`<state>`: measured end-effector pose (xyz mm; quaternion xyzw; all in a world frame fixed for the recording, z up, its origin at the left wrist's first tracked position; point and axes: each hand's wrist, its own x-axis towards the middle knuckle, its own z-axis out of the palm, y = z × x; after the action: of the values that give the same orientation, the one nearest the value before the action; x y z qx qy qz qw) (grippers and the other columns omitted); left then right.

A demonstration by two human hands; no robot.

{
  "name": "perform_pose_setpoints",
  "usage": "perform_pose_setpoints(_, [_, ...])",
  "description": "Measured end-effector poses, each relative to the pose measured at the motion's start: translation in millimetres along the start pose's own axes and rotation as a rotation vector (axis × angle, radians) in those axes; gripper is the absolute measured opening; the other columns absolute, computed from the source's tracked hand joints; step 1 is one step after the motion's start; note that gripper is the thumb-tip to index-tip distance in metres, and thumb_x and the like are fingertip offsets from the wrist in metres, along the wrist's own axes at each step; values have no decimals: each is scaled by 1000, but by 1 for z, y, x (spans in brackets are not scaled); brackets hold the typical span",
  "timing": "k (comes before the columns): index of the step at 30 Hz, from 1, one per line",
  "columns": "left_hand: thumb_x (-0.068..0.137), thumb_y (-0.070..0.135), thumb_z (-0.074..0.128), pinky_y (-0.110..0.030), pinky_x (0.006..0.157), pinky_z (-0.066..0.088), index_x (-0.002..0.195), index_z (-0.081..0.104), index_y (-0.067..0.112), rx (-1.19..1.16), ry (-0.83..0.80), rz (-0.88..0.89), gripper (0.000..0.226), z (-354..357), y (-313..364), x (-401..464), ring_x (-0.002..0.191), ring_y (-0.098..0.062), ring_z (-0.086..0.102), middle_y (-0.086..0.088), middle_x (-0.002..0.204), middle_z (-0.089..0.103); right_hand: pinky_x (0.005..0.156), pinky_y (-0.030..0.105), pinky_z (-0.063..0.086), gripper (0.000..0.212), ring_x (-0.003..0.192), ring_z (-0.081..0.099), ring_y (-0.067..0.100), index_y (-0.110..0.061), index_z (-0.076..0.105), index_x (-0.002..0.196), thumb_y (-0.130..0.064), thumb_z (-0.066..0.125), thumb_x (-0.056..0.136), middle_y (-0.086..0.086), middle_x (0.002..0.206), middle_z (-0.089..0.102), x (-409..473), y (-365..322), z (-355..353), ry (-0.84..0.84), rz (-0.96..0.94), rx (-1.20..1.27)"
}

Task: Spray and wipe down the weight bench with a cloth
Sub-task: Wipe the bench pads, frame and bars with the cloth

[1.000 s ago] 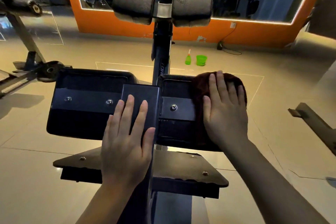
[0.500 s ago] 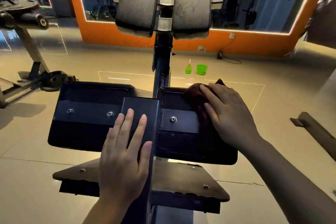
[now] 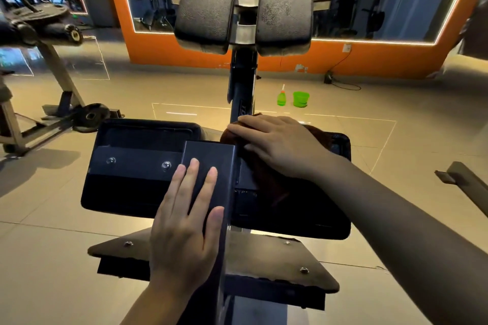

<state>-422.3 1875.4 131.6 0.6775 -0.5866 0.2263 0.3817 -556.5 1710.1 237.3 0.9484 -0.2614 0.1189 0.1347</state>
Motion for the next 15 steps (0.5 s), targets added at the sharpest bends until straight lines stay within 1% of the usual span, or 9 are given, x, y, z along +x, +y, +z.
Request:
perform_pose_setpoints(3, [104,43,20,-42,110,31,146,29,19,1,10,13,49,0,-1,-1,145,-23,25,-7,153,32,106,36,26,54,137,33,20,-43,15,152,-52,16,99,-8,152,36,-32,20,3,40,136,40])
perform_pose_setpoints(5, [104,43,20,-44,108,33,146,29,19,-11,23,12,49,1,0,-2,144,-24,25,-7,153,32,104,36,26,53,132,36,21,-42,24,150,-48,21,98,-5,146,44,-60,34,5,121,232,86])
perform_pose_setpoints(7, [103,43,20,-44,107,32,145,29,19,-17,29,13,49,2,0,-1,144,-25,26,-7,153,32,103,38,30,51,130,40,24,-37,34,148,-42,29,97,0,143,49,-81,45,7,198,299,162])
perform_pose_setpoints(10, [103,42,22,-41,108,31,144,34,16,-9,32,9,50,3,0,0,144,-27,27,-10,152,35,103,42,34,51,128,43,27,-29,45,144,-38,33,95,4,140,52,-85,46,14,264,375,249])
perform_pose_setpoints(12, [103,41,22,-43,107,32,143,37,14,-4,38,4,50,3,1,0,143,-29,29,-12,151,37,107,45,28,50,128,44,28,-30,46,143,-40,32,96,4,138,54,-79,41,16,282,391,185])
perform_pose_setpoints(14, [103,41,22,-45,106,32,141,40,13,-4,42,-2,51,2,3,0,141,-30,31,-13,149,39,114,46,17,53,132,41,26,-34,40,146,-46,27,97,1,142,51,-68,35,10,217,352,122])
perform_pose_setpoints(15, [103,41,22,-45,106,32,141,41,13,-1,40,-4,51,2,3,0,141,-30,32,-14,149,40,115,45,16,53,134,39,24,-36,34,148,-49,26,98,-1,145,48,-60,32,6,162,312,95])
